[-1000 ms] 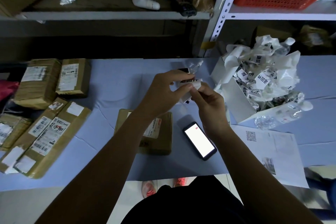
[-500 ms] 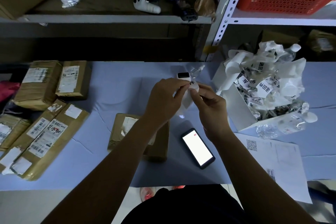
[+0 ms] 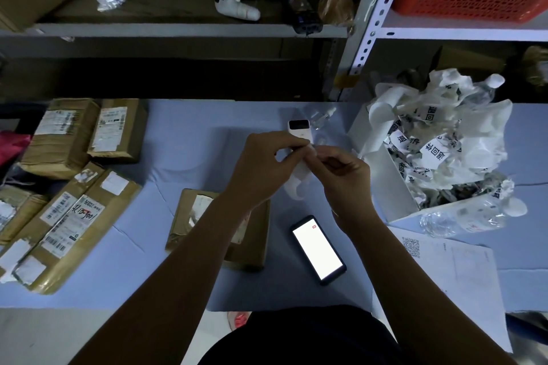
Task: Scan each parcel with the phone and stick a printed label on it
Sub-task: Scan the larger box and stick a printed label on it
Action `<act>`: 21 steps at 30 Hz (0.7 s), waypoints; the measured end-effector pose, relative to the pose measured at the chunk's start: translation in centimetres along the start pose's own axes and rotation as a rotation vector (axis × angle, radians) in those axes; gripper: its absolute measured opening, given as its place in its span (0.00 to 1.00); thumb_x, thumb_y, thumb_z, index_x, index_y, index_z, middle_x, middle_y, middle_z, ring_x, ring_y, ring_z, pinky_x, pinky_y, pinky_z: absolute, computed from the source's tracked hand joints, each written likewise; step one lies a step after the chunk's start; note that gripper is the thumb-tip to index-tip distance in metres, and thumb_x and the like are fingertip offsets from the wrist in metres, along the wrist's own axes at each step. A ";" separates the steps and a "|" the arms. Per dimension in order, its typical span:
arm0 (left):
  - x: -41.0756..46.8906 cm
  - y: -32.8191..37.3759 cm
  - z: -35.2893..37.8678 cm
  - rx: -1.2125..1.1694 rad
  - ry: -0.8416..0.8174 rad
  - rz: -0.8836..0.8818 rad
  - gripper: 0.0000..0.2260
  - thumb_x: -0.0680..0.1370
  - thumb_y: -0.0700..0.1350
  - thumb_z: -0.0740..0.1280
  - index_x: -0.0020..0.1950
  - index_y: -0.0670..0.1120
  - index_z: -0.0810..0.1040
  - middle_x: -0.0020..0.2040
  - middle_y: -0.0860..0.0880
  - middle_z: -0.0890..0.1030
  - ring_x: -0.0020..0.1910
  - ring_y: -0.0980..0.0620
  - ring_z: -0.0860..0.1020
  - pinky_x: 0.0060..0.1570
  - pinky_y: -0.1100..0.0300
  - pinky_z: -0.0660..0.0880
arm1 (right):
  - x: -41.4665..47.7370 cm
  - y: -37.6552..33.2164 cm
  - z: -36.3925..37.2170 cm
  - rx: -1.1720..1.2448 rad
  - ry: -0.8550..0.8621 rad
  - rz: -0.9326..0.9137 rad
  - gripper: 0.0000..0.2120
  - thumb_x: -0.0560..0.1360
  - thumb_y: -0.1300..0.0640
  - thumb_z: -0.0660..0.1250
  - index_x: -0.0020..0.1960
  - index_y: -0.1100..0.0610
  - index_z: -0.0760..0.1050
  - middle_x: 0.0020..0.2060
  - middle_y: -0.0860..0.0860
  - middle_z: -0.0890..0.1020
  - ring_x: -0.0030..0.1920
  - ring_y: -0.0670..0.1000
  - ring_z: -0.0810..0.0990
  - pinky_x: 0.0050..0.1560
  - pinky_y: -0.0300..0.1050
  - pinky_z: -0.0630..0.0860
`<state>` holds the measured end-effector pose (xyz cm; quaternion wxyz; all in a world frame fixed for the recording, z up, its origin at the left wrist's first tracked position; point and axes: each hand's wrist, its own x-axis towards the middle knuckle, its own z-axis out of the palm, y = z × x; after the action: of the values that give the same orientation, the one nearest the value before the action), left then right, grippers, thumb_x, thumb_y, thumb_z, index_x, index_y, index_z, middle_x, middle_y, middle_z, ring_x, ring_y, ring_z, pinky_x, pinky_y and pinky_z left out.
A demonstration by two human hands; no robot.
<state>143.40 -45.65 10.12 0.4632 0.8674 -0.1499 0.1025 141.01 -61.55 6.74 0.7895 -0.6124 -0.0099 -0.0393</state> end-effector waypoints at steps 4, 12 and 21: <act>0.2 0.1 0.4 0.027 -0.052 -0.003 0.11 0.80 0.43 0.69 0.59 0.39 0.83 0.55 0.44 0.85 0.52 0.56 0.80 0.53 0.78 0.69 | 0.3 -0.3 -0.7 -0.119 0.004 -0.025 0.07 0.76 0.63 0.73 0.53 0.56 0.86 0.49 0.51 0.88 0.52 0.53 0.87 0.54 0.40 0.81; -0.3 0.2 1.7 -0.057 -0.108 -0.101 0.17 0.80 0.46 0.69 0.67 0.42 0.79 0.62 0.46 0.82 0.58 0.56 0.80 0.59 0.67 0.75 | 0.9 -1.0 -0.8 0.116 0.007 0.245 0.07 0.74 0.53 0.71 0.49 0.51 0.87 0.50 0.54 0.87 0.52 0.52 0.85 0.51 0.41 0.80; -0.6 -0.3 2.3 -0.103 -0.113 -0.161 0.14 0.81 0.46 0.67 0.65 0.43 0.81 0.58 0.46 0.84 0.55 0.51 0.82 0.57 0.60 0.79 | 1.1 -1.6 -0.8 -0.260 0.009 -0.030 0.08 0.78 0.60 0.71 0.48 0.47 0.84 0.42 0.41 0.87 0.46 0.42 0.86 0.49 0.31 0.78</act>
<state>143.00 -47.27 8.44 0.5046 0.8562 -0.1104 0.0081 141.92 -62.80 8.13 0.7028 -0.7092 -0.0105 -0.0546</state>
